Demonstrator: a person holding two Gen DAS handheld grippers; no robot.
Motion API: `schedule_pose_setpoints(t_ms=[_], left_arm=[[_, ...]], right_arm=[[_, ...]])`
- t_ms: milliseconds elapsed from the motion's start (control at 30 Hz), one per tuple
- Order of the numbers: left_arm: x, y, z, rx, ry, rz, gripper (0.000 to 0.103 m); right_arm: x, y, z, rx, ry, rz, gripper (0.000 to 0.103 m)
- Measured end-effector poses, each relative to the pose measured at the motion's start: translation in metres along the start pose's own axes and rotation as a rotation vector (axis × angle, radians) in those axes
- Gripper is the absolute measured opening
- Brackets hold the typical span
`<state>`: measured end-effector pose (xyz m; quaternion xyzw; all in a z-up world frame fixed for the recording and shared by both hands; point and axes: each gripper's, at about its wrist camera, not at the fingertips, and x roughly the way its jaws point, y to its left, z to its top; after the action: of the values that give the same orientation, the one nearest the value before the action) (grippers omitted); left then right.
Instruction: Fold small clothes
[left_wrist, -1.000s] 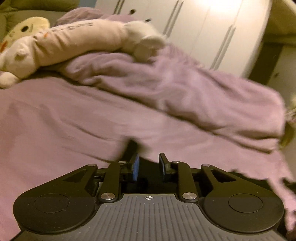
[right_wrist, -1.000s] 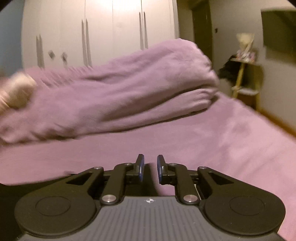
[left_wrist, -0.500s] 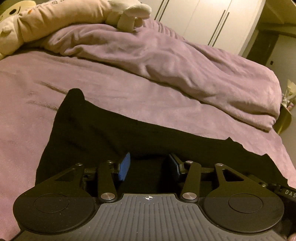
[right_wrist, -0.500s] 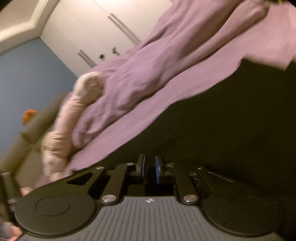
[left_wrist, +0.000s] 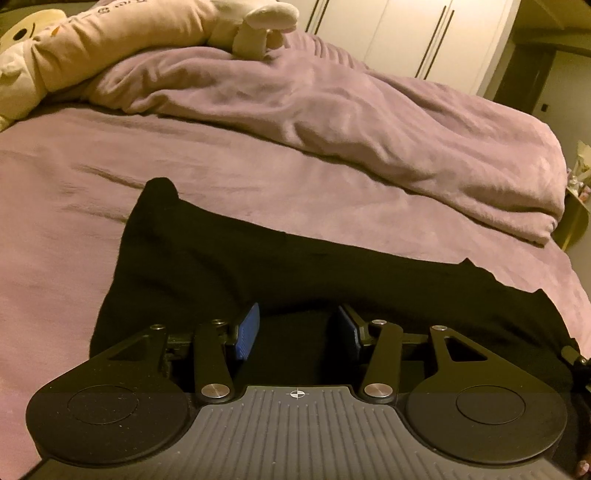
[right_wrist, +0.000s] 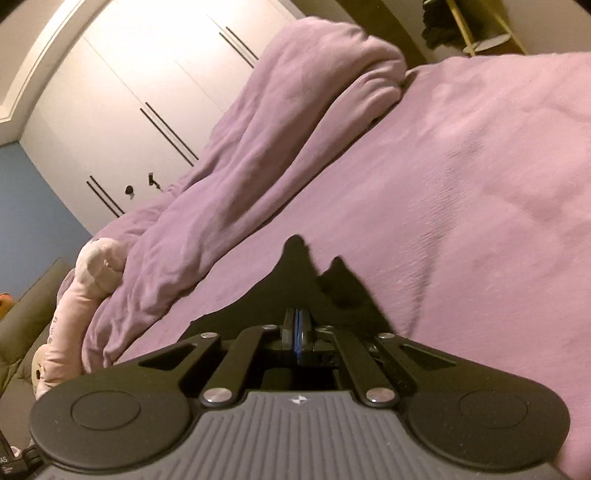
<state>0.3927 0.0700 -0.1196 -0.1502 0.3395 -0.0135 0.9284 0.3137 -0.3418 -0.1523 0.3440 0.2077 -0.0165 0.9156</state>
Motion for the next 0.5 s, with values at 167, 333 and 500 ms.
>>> schedule_pose_setpoints(t_ms=[167,333,500], left_arm=[[-0.004,0.002,0.002,0.024,0.023,0.024,0.052],[-0.031,0.020,0.005,0.055,0.069,0.051,0.052],[-0.071,0.047,0.001,0.124,0.133,0.127,0.059]], right_arm=[[-0.008,0.010,0.000,-0.107,0.004,-0.057,0.000],[-0.021,0.033,0.000,-0.263,0.007,-0.172,0.000],[-0.078,0.032,0.000,-0.373,-0.031,-0.272,0.043]])
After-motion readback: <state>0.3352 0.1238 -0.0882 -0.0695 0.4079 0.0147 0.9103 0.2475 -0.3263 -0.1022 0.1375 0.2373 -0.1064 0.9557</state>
